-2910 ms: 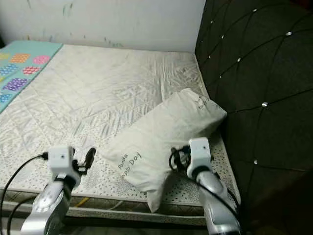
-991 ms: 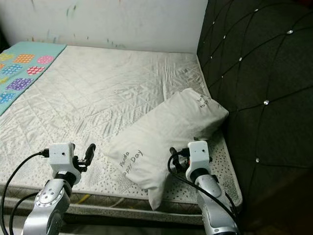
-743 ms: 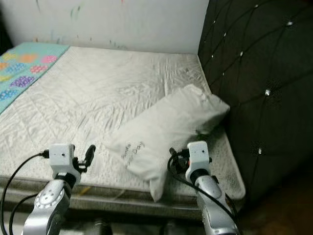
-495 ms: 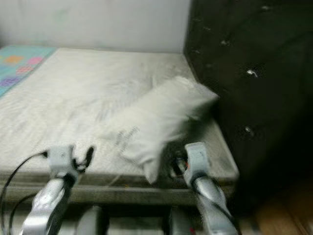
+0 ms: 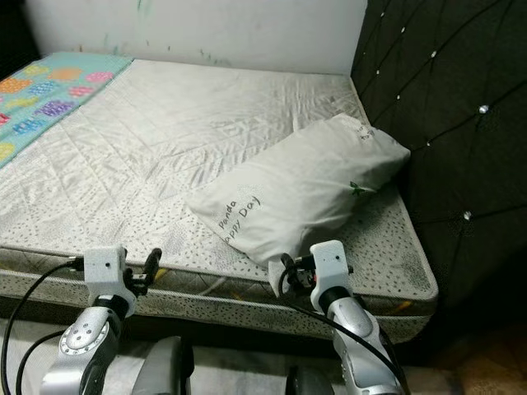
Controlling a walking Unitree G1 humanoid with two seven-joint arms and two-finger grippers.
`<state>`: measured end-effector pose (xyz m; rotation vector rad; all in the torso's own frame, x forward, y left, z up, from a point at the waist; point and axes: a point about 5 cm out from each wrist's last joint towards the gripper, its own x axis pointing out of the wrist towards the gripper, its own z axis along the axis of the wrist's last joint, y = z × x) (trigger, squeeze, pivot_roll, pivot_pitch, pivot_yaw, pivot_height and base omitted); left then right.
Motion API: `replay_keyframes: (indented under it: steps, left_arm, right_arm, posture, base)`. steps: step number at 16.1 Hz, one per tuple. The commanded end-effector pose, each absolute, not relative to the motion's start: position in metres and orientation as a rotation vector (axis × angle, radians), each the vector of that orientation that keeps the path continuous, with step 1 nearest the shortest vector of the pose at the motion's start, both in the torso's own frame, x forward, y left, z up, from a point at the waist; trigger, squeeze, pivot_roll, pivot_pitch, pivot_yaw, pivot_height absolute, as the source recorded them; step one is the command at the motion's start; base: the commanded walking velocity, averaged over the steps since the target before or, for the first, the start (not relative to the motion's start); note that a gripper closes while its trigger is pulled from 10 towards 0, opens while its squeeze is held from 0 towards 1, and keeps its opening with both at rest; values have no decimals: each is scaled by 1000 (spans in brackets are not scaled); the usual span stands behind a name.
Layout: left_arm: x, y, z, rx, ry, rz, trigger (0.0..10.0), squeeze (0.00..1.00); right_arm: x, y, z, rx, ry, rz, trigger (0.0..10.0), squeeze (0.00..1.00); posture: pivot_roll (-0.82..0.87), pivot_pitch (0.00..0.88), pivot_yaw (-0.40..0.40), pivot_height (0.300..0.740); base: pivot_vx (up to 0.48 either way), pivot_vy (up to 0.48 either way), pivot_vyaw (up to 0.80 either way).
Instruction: Clean up the room
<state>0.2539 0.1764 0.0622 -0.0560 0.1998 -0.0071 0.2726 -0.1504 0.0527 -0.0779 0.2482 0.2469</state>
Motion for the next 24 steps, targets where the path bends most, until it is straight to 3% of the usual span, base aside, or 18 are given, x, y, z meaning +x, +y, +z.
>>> replay_keyframes:
  steps: [1,4,9,24]
  left_arm:
    - [254,176,64,-54,194,-3,10000,0]
    - [253,178,65,-59,177,12,10000,0]
    - [253,176,69,-89,147,-20,10000,0]
    - [251,173,69,-113,145,-42,10000,0]
  right_arm:
    - [273,-150,56,-90,229,257,10000,0]
    - [273,-150,56,-91,227,263,10000,0]
    - [273,-149,56,-98,221,272,10000,0]
    - [272,-148,55,-110,222,284,10000,0]
  posture:
    - [-118,0,-22,598]
    - [-120,0,-24,570]
    - [-121,0,-25,570]
    - [-122,0,-25,570]
  base:
    - [0,0,0]
    - [0,0,0]
    - [0,0,0]
    - [335,0,0]
